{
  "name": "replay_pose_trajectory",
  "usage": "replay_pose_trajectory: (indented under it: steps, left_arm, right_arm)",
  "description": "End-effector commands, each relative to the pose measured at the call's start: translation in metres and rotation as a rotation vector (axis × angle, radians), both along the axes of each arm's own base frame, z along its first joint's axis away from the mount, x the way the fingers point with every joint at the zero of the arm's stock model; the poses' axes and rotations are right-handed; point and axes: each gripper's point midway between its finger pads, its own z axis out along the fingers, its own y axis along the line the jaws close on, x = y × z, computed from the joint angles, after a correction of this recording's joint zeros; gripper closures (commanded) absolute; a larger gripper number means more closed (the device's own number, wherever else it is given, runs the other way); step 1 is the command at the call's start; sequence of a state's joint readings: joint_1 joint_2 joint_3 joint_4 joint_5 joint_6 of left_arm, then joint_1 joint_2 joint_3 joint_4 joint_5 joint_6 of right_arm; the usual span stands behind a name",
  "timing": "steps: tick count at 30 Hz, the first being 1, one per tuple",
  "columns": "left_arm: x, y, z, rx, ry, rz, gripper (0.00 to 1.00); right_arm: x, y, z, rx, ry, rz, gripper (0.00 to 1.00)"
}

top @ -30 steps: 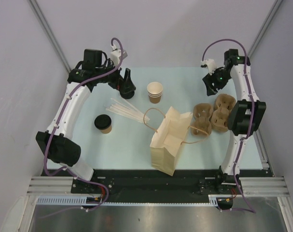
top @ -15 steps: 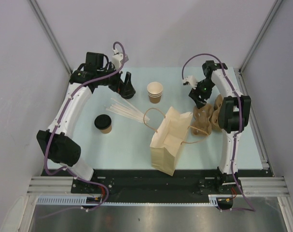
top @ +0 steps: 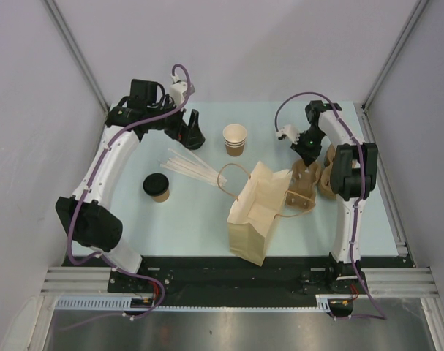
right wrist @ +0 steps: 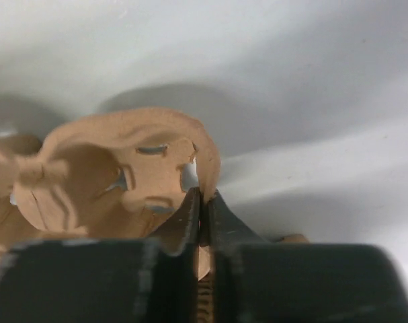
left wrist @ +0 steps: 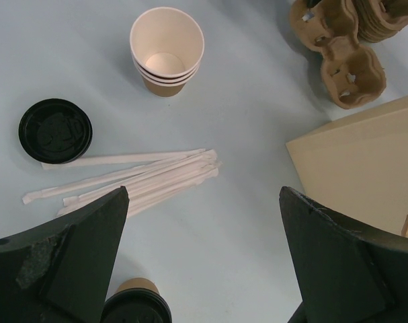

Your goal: Pack the takeout coffee

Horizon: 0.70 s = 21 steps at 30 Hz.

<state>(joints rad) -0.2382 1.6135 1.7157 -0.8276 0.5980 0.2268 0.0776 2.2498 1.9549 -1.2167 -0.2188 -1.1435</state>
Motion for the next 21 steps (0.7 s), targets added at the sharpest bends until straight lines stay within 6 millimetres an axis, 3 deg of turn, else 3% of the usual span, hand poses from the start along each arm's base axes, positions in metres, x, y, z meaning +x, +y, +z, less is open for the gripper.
replay_pose_trajectory:
  steps: [1, 7, 8, 11, 12, 16, 17, 20, 21]
  left_arm:
    - [-0.003, 0.001, 0.011, 0.011, -0.049, -0.013, 0.0]
    - [-0.004, 0.001, 0.016, 0.003, -0.062, -0.007, 0.0]
    - [-0.005, 0.001, 0.018, -0.001, -0.067, -0.006, 0.0]
    - [-0.006, 0.001, 0.019, -0.006, -0.068, -0.003, 0.01]
    - [-0.006, 0.001, 0.02, -0.006, -0.071, 0.001, 0.0]
    - [-0.008, 0.004, 0.02, -0.006, -0.075, 0.023, 0.01]
    - [-0.008, 0.004, 0.019, -0.005, -0.074, 0.025, 0.0]
    - [-0.01, 0.006, 0.021, -0.01, -0.082, 0.039, 0.0]
    - [-0.012, 0.006, 0.023, -0.013, -0.085, 0.041, 0.01]
  right_arm:
    - [0.013, -0.004, 0.052, 0.023, -0.113, -0.02, 1.0]
    - [0.015, -0.033, 0.15, -0.026, -0.358, -0.082, 1.0]
    - [0.012, -0.039, 0.179, -0.039, -0.436, -0.097, 1.0]
    - [0.016, -0.058, 0.235, -0.112, -0.629, -0.152, 1.0]
    - [0.015, -0.066, 0.27, -0.144, -0.746, -0.181, 1.0]
    - [-0.004, -0.09, 0.371, -0.192, -1.044, -0.282, 1.0]
    - [-0.012, -0.09, 0.405, -0.177, -1.133, -0.296, 1.0]
    - [-0.043, -0.079, 0.462, -0.111, -1.277, -0.307, 1.0]
    - [-0.056, -0.059, 0.48, -0.068, -1.322, -0.271, 1.0]
